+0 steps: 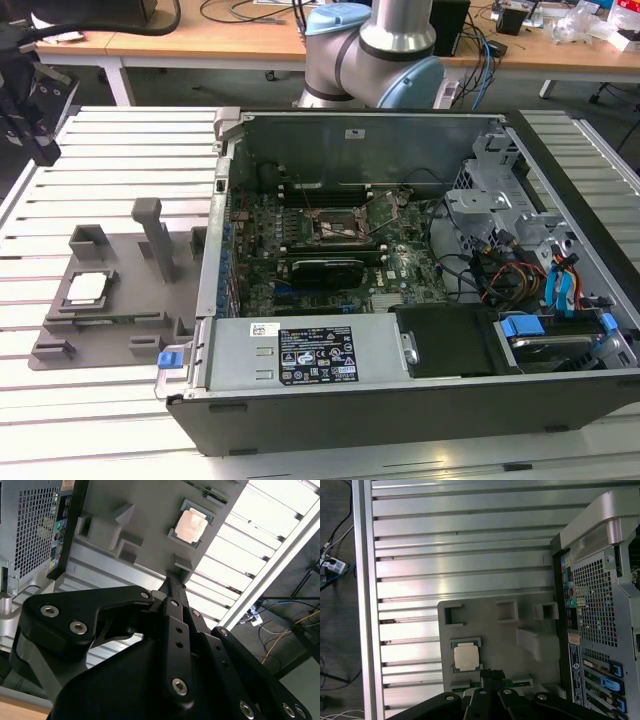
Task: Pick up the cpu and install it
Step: 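Reach for the cpu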
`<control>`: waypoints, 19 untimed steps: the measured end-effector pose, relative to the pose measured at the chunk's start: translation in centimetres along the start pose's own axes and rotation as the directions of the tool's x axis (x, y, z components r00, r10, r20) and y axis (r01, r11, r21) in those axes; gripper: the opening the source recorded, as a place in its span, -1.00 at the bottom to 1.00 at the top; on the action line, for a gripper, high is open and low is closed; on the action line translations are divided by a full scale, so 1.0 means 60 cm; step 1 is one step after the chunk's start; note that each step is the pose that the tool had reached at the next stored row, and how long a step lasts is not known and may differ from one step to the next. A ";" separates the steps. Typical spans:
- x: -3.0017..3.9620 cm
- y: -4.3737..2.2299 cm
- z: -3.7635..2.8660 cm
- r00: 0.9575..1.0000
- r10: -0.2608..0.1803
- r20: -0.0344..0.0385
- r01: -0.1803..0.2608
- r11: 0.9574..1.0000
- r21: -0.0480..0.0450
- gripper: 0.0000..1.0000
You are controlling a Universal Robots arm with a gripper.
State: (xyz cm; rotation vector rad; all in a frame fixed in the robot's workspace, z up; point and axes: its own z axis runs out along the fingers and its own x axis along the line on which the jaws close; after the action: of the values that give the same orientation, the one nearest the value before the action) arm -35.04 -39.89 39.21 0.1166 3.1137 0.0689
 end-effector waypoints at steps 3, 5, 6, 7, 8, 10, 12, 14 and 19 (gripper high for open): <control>0.013 -0.001 0.000 1.000 0.000 0.000 0.000 1.000 0.000 -0.79; 0.022 -0.002 -0.001 1.000 0.000 0.000 0.000 1.000 0.000 -0.79; 0.024 -0.002 -0.001 1.000 0.000 0.000 0.000 1.000 0.000 -0.79; 0.027 -0.002 -0.001 1.000 0.000 0.000 0.000 1.000 0.000 -0.79; 0.029 -0.002 -0.001 1.000 0.000 0.000 0.000 1.000 0.000 -0.79; 0.033 -0.002 -0.001 1.000 0.000 0.000 0.000 1.000 0.000 -0.79; 0.040 -0.003 -0.001 1.000 0.000 0.000 0.000 1.000 0.000 -0.79; 0.047 -0.004 -0.001 1.000 0.000 0.000 0.000 1.000 0.000 -0.79; 0.066 -0.005 -0.002 1.000 0.000 0.000 0.000 1.000 0.000 -0.79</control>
State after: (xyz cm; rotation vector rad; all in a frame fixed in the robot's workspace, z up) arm -39.02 -39.88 39.20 0.1166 3.1137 0.0689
